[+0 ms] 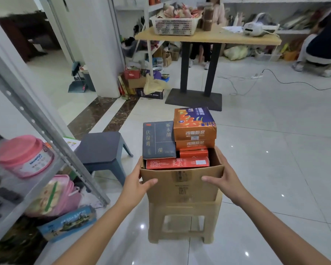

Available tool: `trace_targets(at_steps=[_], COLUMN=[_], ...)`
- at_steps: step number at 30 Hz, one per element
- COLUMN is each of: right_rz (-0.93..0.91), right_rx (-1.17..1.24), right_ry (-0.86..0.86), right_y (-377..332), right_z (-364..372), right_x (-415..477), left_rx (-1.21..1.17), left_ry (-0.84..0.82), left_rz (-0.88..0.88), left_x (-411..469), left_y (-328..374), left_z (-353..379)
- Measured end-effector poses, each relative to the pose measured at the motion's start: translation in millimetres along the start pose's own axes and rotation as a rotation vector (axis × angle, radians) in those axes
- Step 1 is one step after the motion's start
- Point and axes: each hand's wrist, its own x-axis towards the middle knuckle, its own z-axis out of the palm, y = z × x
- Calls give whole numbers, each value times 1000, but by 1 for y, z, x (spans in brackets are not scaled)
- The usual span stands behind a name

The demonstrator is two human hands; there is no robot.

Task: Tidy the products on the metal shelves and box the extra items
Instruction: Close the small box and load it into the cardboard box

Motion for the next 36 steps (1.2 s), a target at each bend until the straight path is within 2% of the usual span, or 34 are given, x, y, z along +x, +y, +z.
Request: trace_targets(at_steps=[4,8,15,19,23,30,36], right_rz=[16,5,-138,-185,-235,-275,-268], right_rx=[13,98,134,123,96,165,228], right_ry=[-70,-15,-88,-192,-301,-464,-592], right_y=[-45,-74,-132,-170,-210,-233,-183], right_z=[-4,9,28,26,36,84,140], right_x=[-11,-34,-73,-98,-135,-199,-241], left_rx=[-152,-152,-207,-277,-273,-245,-229], left_ry=[19,72,399,492,603,731,842], left_rz=[-46,13,16,69,42,-24,-31], left_x=[-35,-57,-125,-183,-256,-362,-427], left_y=[28,79,137,170,194,199,134], left_z=[-12,-41,-65,-73,-85,-111,-111])
